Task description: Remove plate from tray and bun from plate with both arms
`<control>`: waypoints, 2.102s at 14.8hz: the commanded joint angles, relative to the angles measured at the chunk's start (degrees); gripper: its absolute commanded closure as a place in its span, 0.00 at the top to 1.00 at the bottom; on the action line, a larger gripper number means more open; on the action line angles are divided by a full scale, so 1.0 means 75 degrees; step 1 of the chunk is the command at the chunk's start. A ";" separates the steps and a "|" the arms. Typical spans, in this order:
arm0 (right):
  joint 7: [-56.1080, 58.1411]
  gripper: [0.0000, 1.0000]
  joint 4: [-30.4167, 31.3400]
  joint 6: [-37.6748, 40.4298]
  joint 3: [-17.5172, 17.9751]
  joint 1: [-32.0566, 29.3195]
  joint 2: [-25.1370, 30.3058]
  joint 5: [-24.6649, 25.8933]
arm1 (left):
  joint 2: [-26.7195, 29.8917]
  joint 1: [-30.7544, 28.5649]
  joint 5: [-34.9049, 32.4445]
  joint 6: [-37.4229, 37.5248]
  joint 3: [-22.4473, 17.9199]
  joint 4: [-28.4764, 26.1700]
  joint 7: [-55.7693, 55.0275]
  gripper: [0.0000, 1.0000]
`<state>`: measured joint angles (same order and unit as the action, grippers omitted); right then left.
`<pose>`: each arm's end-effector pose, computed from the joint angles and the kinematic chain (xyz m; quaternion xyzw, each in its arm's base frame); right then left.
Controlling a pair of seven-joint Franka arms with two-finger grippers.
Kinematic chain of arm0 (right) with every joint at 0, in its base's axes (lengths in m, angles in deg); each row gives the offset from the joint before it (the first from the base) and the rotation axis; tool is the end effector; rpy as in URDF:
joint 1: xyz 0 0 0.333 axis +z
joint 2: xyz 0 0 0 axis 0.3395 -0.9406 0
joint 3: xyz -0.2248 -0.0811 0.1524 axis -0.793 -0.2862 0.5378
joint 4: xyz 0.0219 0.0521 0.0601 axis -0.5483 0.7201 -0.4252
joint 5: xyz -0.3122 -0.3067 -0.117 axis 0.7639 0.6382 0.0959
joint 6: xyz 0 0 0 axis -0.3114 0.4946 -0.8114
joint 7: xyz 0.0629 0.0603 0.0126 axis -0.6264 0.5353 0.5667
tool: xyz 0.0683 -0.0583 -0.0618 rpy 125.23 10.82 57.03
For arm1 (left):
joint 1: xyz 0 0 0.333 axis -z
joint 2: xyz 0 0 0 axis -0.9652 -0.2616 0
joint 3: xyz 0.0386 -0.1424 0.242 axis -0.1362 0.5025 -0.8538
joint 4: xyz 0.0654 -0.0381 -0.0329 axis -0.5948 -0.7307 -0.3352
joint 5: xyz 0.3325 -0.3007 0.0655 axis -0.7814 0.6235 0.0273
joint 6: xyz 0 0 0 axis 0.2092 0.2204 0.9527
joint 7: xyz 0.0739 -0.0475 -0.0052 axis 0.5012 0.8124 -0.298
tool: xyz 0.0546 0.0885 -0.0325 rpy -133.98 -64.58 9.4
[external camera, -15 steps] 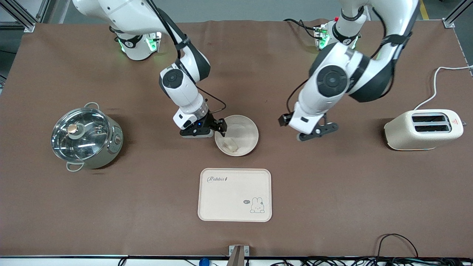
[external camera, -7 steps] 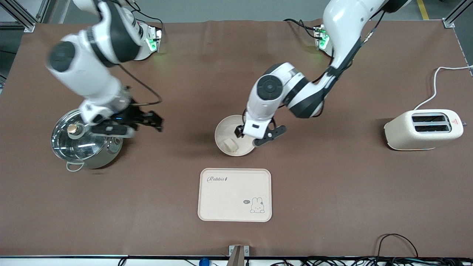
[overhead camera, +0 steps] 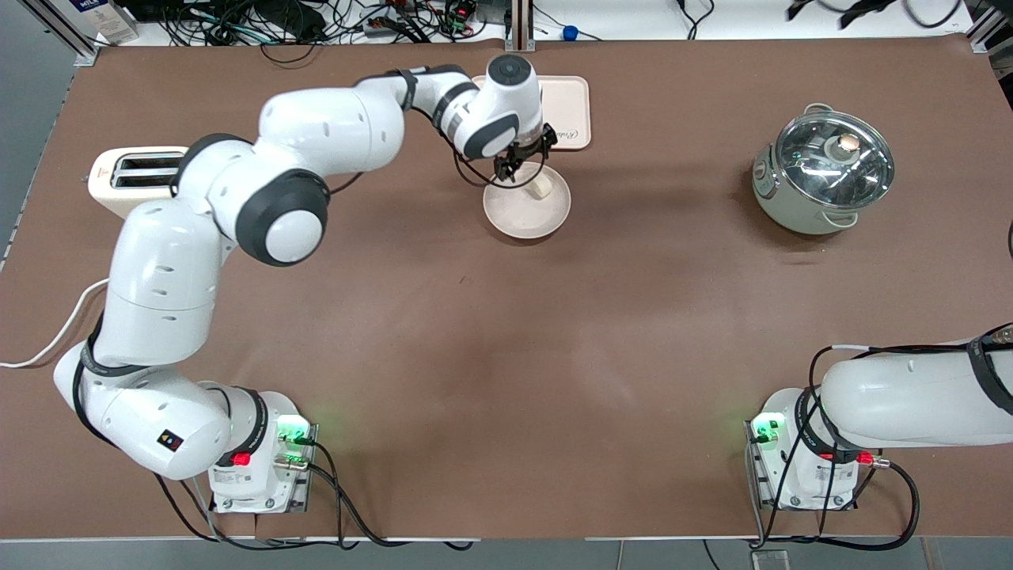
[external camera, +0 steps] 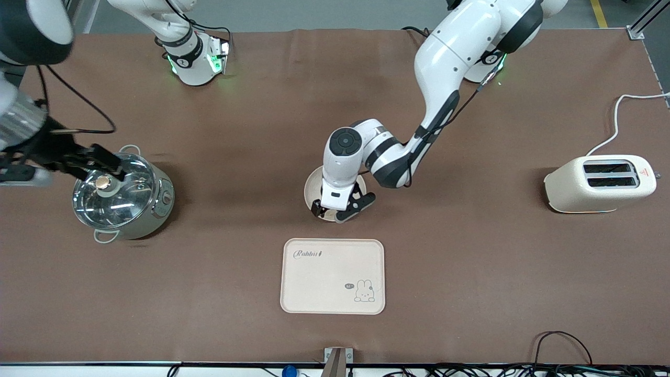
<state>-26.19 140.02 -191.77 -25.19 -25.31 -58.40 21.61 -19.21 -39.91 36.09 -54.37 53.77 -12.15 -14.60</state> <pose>0.6425 0.0064 0.5368 -0.9943 0.0439 -0.0688 0.0679 0.5377 -0.5585 0.1502 0.9495 0.2994 0.0500 0.0789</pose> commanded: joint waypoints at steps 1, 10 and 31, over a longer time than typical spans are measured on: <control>0.0403 1.00 -0.0351 0.0591 0.0164 -0.0584 -0.0051 0.0066 | -0.0168 0.0207 -0.0142 -0.0129 -0.0163 0.0241 -0.0364 1.00; 0.0298 1.00 -0.1372 0.1743 0.0222 -0.0550 -0.0051 0.1027 | -0.0333 0.0324 -0.0118 -0.0129 -0.0163 0.0205 -0.0470 0.52; 0.0462 1.00 -0.1454 0.2458 0.0175 -0.0526 0.0218 0.1145 | 0.1849 -0.4280 -0.0200 0.0638 -0.0092 -0.2371 0.3456 0.07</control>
<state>-23.19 129.00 -174.26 -24.04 -29.18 -58.07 29.15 -2.72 -71.12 35.19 -43.30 52.17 -27.63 12.33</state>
